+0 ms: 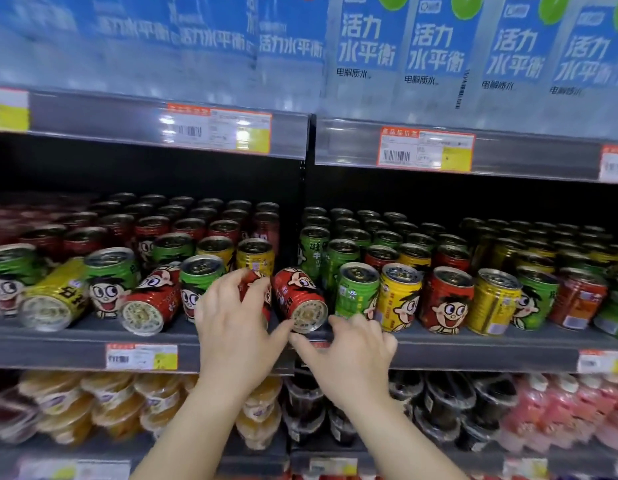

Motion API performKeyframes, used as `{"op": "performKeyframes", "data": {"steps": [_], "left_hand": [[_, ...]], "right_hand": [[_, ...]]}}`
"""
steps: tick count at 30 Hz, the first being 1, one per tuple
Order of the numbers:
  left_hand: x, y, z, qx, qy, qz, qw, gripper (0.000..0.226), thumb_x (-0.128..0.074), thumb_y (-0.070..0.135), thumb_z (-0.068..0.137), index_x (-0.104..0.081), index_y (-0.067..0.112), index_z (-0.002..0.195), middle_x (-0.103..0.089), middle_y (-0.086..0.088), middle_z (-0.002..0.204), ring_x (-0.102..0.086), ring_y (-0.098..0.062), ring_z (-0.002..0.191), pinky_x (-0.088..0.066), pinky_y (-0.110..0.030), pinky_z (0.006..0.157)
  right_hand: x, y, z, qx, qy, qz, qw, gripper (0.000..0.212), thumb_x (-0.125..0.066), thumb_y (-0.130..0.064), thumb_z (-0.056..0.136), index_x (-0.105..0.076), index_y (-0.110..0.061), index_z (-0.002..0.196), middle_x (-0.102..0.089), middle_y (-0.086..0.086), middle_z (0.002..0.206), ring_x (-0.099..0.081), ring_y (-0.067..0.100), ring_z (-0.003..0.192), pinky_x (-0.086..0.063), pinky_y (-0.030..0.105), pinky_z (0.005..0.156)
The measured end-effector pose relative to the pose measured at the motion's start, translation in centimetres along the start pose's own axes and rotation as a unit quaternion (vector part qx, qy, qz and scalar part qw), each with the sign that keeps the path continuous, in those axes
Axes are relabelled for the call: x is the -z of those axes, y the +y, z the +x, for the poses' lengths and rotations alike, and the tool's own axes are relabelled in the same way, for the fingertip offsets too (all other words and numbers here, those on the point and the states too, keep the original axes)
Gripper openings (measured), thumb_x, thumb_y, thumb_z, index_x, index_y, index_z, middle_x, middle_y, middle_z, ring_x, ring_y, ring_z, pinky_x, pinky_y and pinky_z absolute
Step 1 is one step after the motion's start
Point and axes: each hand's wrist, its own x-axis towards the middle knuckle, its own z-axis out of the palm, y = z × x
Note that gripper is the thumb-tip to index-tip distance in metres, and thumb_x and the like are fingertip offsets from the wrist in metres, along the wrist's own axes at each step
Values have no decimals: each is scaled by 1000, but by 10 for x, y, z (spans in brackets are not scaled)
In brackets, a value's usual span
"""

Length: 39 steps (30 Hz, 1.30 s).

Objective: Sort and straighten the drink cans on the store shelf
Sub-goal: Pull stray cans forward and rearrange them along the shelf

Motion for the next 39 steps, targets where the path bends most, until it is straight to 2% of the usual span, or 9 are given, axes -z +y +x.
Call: {"op": "performKeyframes", "data": {"steps": [5,10,15,22,26,29,32,36,39], "left_hand": [[6,-20,-15,97,-1,35,995,81,-70,67,62,-55,17,125,-61,-8,116,-55,-31,108,-35,-48,95],[3,-25,-18,153,-39,46,986,81,-52,83,61,-62,16,107,-68,0,103,-58,-27,105,-28,-50,105],[4,-30,-14,154,-29,24,987,71,-50,77,61,-64,22,103,-67,6,94,-58,-23,100,-23,-50,108],[5,-26,-10,158,11,-44,986,67,-59,65,62,-60,19,111,-63,0,99,-53,-25,102,-33,-42,93],[12,-21,7,148,56,-66,985,49,-58,63,68,-62,24,99,-59,3,88,-53,-24,92,-34,-40,86],[8,-24,11,130,72,-60,987,50,-58,56,75,-64,21,110,-65,0,94,-56,-25,94,-30,-40,88],[3,-26,12,109,67,-36,991,54,-60,57,76,-66,18,112,-66,-1,95,-57,-26,92,-29,-40,87],[1,-25,7,99,54,-31,993,52,-68,56,74,-67,19,111,-65,1,93,-57,-25,91,-37,-43,85],[7,-34,-1,93,80,-46,991,46,-69,53,75,-67,22,109,-63,5,93,-55,-21,92,-30,-36,86]], "right_hand": [[-18,-20,-3,-64,56,26,996,83,-40,-89,65,-64,-19,103,-55,2,103,-44,25,106,-29,42,88],[-24,-29,-1,-116,70,42,990,73,-51,-81,66,-62,-18,99,-54,5,106,-44,28,109,-31,43,91],[-26,-36,-3,-150,122,87,977,60,-60,-71,65,-64,-18,95,-55,6,102,-45,30,105,-32,45,92],[-10,-38,-1,-109,214,135,961,55,-66,-65,68,-66,-22,102,-56,2,98,-47,28,101,-30,43,88],[-8,-41,4,-109,213,129,962,59,-62,-68,71,-66,-22,108,-58,3,99,-46,28,102,-27,43,88],[-8,-40,5,-104,213,126,963,57,-61,-67,74,-66,-23,110,-59,3,99,-47,27,102,-28,43,88],[-5,-41,10,-89,204,119,968,47,-57,-62,80,-67,-25,109,-61,2,99,-49,27,101,-28,42,88],[-8,-39,11,-70,167,107,978,39,-56,-55,85,-69,-27,109,-61,2,100,-48,26,102,-27,41,87],[-11,-40,7,-47,171,130,976,29,-63,-47,84,-72,-25,102,-61,1,90,-51,28,96,-30,42,85]]}}
